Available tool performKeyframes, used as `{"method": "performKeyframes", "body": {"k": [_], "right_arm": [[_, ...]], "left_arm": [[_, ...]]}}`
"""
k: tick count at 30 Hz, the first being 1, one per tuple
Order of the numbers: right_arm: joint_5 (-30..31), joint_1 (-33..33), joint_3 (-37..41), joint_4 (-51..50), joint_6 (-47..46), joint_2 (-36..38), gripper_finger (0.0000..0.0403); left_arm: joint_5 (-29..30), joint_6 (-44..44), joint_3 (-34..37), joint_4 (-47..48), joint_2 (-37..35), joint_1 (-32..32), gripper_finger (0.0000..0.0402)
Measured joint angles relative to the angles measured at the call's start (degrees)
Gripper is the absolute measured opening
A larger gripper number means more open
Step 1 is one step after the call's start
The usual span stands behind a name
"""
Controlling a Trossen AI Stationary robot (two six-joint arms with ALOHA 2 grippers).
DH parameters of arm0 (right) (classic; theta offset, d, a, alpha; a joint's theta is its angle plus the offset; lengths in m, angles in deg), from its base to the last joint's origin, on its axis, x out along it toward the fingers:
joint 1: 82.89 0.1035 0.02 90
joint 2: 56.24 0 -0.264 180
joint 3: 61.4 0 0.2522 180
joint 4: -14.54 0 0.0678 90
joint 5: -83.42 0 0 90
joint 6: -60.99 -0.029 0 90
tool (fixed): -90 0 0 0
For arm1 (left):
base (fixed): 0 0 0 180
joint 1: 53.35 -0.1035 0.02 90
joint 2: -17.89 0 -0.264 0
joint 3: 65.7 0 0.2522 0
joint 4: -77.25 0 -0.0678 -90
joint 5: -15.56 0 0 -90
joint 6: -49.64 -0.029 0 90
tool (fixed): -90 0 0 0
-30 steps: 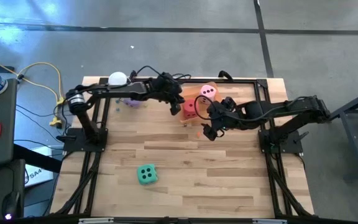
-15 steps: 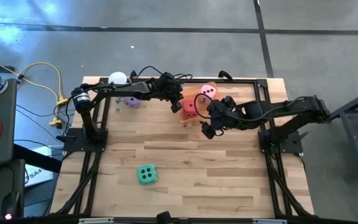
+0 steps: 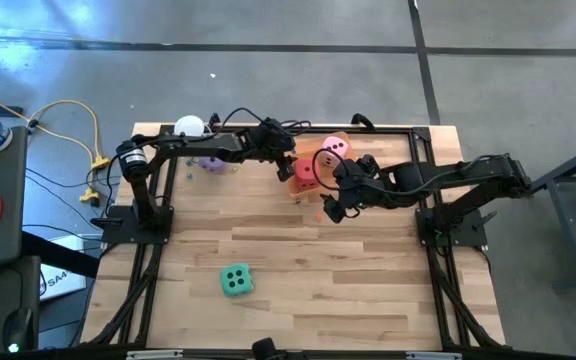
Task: Pick & Place Dice
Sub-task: Put the bottom small blue dice into the orange bin
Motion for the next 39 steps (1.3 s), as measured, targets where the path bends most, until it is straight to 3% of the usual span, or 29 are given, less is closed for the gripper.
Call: {"method": "performKeyframes", "body": {"k": [14, 22, 34, 39], "right_arm": [[0.17, 0.0, 0.0, -0.2, 0.07, -0.02, 0.04], [0.17, 0.0, 0.0, -0.61, 0.07, -0.02, 0.04], [2.61, -0.02, 0.0, -2.26, 0.04, -0.02, 0.04], [3.19, -0.04, 0.0, -2.27, 0.04, -0.02, 0.04]], "left_arm": [[-2.99, 0.15, -0.04, -0.75, 2.74, -0.06, 0.0168], [-3.38, -1.1, -0.09, 3.72, 2.47, -1.77, 0.0163], [-5.18, -4.51, 0.11, 3.44, 2.67, -1.35, 0.0061], [-5.13, -5.49, 0.11, 3.45, 2.67, -1.31, 0.0054]]}}
